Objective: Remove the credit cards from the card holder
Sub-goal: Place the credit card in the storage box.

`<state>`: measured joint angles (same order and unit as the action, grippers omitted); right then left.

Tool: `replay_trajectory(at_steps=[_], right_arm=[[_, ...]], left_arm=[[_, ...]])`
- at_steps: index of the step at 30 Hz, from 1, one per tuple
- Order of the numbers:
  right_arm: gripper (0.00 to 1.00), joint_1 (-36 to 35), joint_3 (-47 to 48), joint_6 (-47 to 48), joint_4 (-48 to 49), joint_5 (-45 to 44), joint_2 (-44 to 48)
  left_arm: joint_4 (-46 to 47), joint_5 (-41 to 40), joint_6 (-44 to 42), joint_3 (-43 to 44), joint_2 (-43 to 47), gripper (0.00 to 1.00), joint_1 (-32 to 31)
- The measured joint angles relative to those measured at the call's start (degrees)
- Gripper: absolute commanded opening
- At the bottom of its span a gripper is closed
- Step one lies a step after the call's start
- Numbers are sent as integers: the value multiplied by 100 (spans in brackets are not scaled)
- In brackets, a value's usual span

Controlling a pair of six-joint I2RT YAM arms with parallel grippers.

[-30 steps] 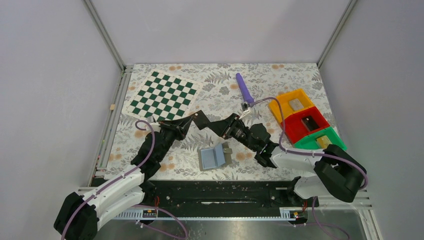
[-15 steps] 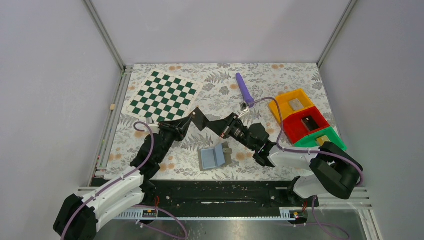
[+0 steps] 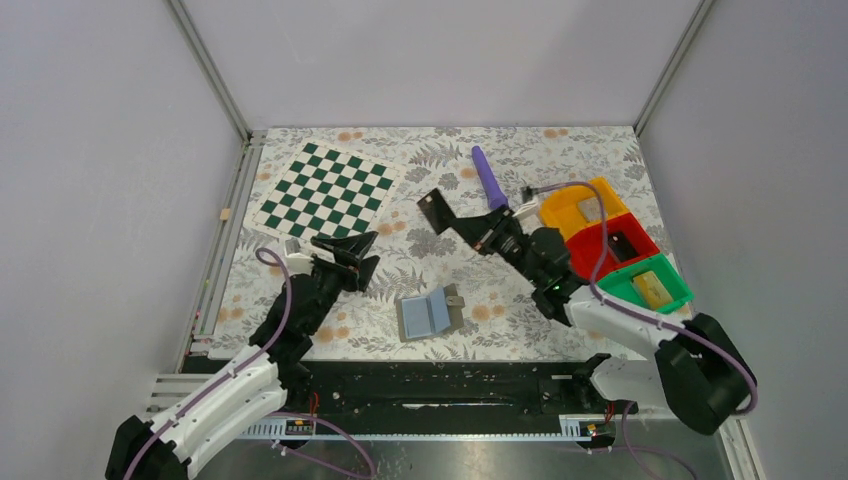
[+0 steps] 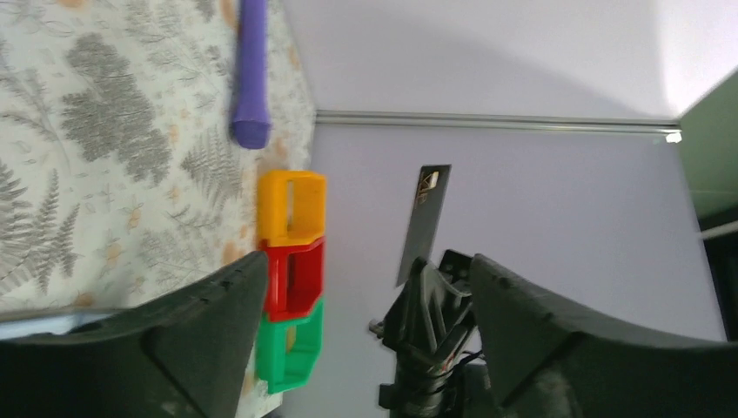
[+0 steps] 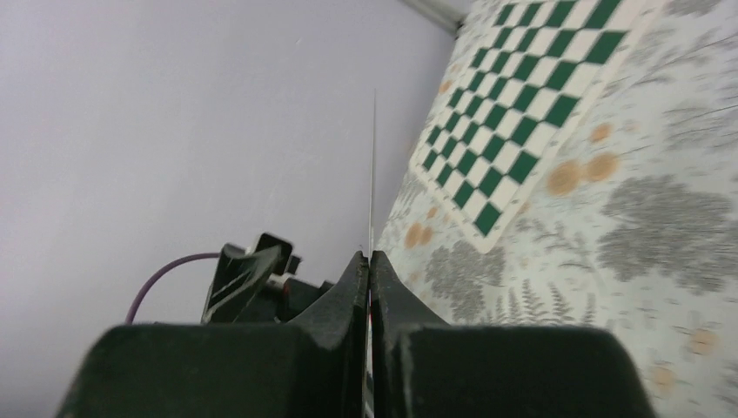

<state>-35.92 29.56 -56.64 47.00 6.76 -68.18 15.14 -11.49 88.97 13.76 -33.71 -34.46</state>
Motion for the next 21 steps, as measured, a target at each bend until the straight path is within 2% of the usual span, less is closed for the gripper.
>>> replay_trajectory(at_steps=[3,5,11,16,21], right_arm=[[0,772,173,131,-1027,210,551],[0,1270,345,273,-1707,361,892],[0,2763,824,826,-3528,1005,1478],[0,4118,1368,1519,-5106,1884,1388],[0,5337,2052,2234,-6454,2505,962]], left_arm=[[-1257,76,-719,778,-26,99,0],[-1617,111,-1075,1106,-50,99,0],[-3071,201,-2848,2531,-356,99,0],[-3904,133,-3985,2868,-424,99,0],[-4524,-39,-4739,2868,-289,99,0]])
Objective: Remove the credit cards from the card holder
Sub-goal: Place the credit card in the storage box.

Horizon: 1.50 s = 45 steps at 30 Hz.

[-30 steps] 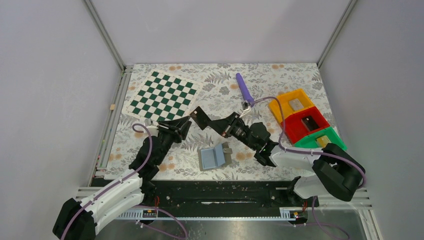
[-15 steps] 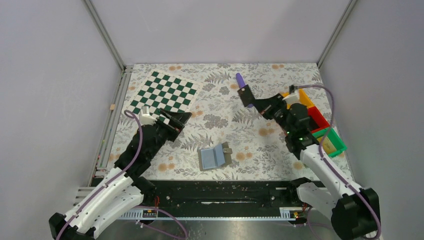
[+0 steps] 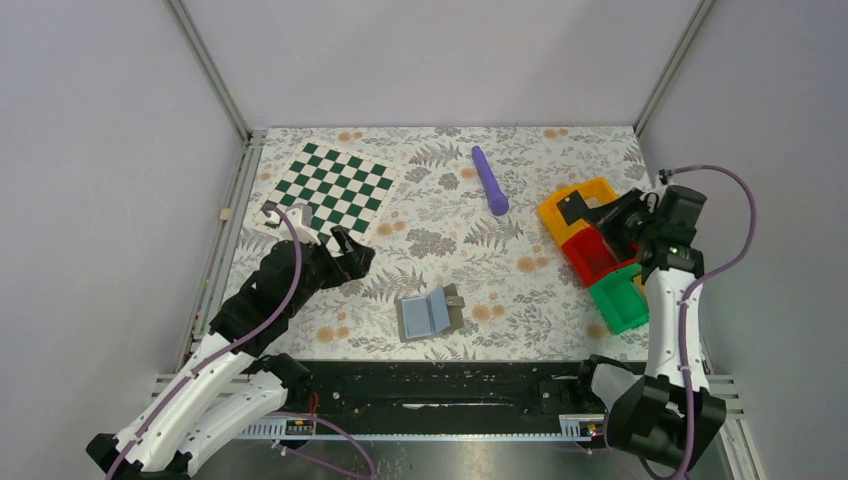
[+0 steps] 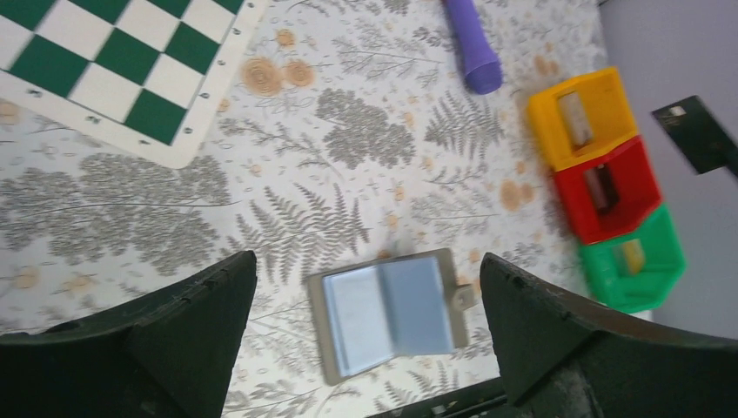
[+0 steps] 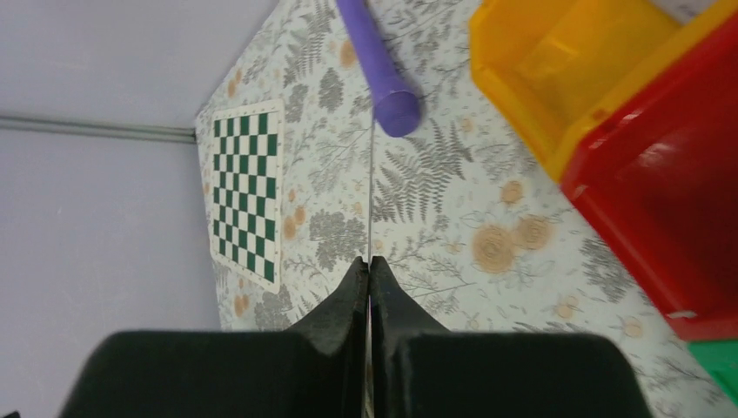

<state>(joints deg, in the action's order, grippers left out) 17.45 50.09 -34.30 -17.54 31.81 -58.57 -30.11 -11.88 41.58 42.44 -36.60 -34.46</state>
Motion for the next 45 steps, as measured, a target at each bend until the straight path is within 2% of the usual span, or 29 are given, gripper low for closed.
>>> replay_trajectory(at_steps=[3,8,18,23,30,45], right_arm=[[0,468,273,332,-505,214,-205],[0,713,669,922,-1342,162,-807],[0,1714,955,1578,-2385,-179,-1012],[0,2026,1097,1786,-2531,-247,-1325],[0,2033,1250,1786,-2472,-214,-2046],[0,2055,2232,2011,-2376,-216,-3414]], left_arm=[[-203,-103,-378,-2,175,99,0],[-398,-284,-734,-4,297,99,0],[-791,-387,-828,-2,-236,99,0],[-885,-391,-835,-2,-284,99,0],[-929,-396,-839,-2,-289,99,0],[-933,-494,-861,-2,-640,99,0]])
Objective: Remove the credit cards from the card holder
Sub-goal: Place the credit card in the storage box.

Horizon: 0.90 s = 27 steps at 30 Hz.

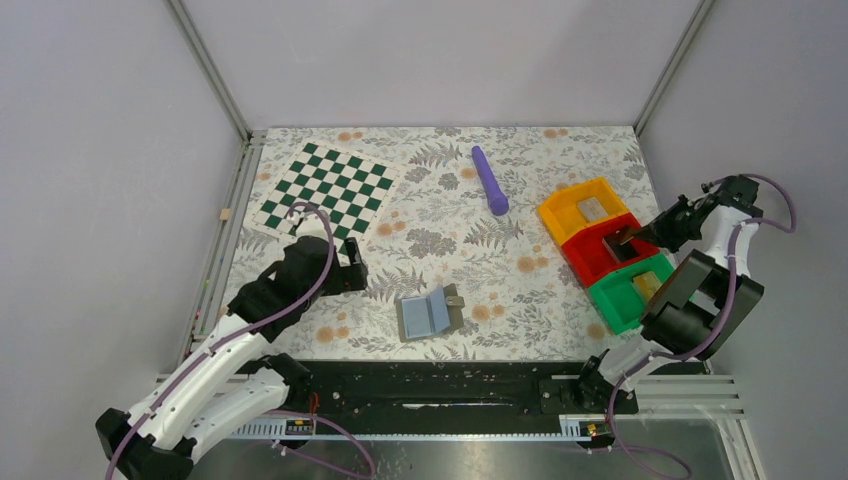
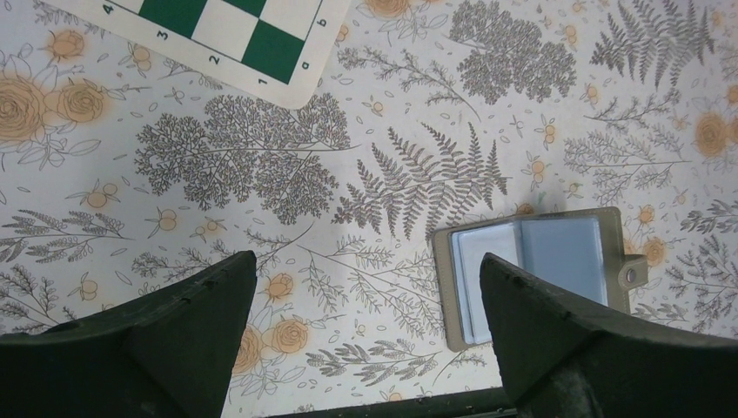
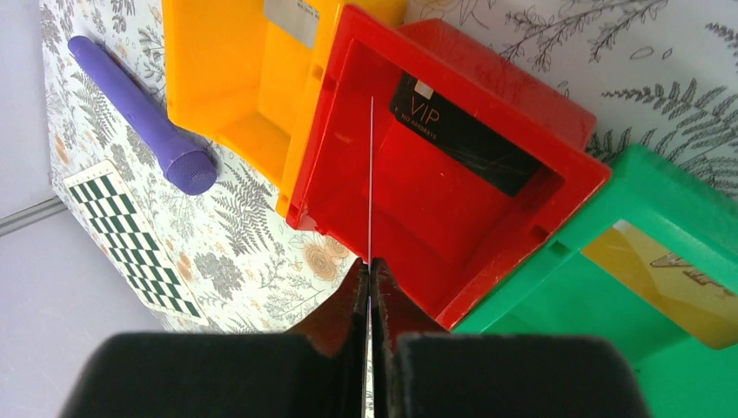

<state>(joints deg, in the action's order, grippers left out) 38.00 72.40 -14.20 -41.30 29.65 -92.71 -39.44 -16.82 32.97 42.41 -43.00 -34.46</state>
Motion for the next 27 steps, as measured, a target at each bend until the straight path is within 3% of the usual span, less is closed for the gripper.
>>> replay_trajectory(at_steps=[27], right_arm=[[2,0,516,179,7,46,-916]], left_arm=[[-42,48,-63,140,-544,99,0]])
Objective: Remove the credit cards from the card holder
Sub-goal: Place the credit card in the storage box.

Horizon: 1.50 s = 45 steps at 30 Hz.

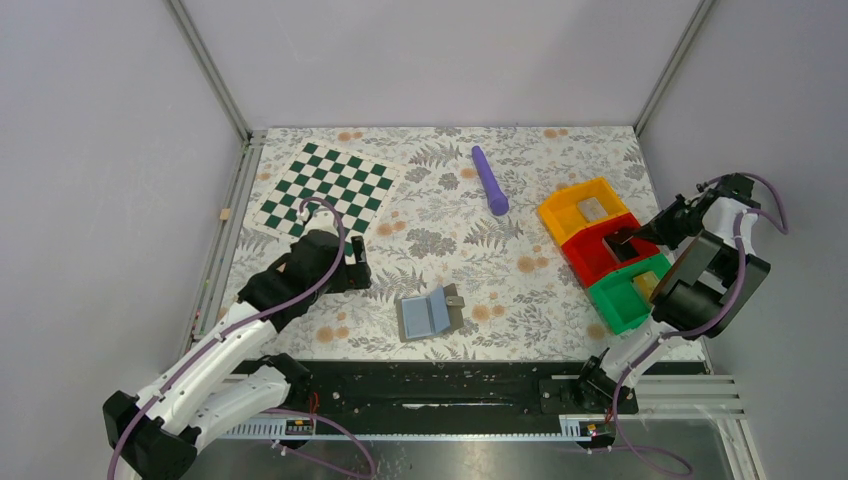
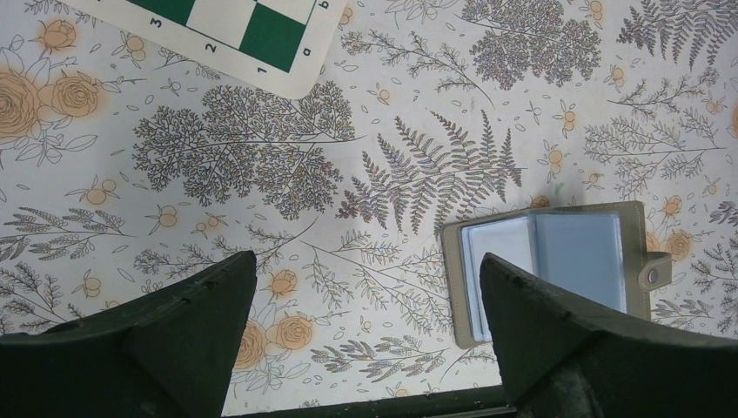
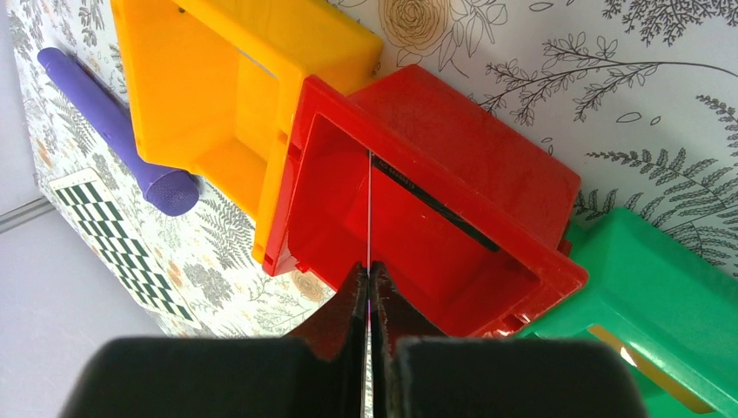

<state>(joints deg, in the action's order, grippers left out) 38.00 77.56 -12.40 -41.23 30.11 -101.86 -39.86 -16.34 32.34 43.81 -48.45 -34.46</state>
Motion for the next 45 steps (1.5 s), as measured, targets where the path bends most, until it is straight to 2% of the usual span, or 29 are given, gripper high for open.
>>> replay_trajectory(at_steps=[2,5,10,14,28,38,42,45], right_arm=[[4,0,22,0,17,-4,-68],[12,0,57,-2,33,-11,-136],[15,-2,111,-2,39,-66,-153],[20,-2,125,-28,37,-164,-153],[25,-63,125,-350,-26,-977,-79],[21,-140,251,-483,-90,-1169,15],[16,-348,321,-461,-96,-1270,90],[5,-597,328,-337,-94,-1379,175]], left_arm=[[0,2,-17,9,-11,99,0],[-9,2,-39,9,-13,99,0],[-44,2,-46,11,-61,99,0],[-81,4,-55,20,-129,99,0],[-85,61,-61,42,-160,99,0],[-85,111,-66,44,-160,99,0],[-85,160,-85,44,-160,99,0],[-85,221,-92,48,-160,99,0]])
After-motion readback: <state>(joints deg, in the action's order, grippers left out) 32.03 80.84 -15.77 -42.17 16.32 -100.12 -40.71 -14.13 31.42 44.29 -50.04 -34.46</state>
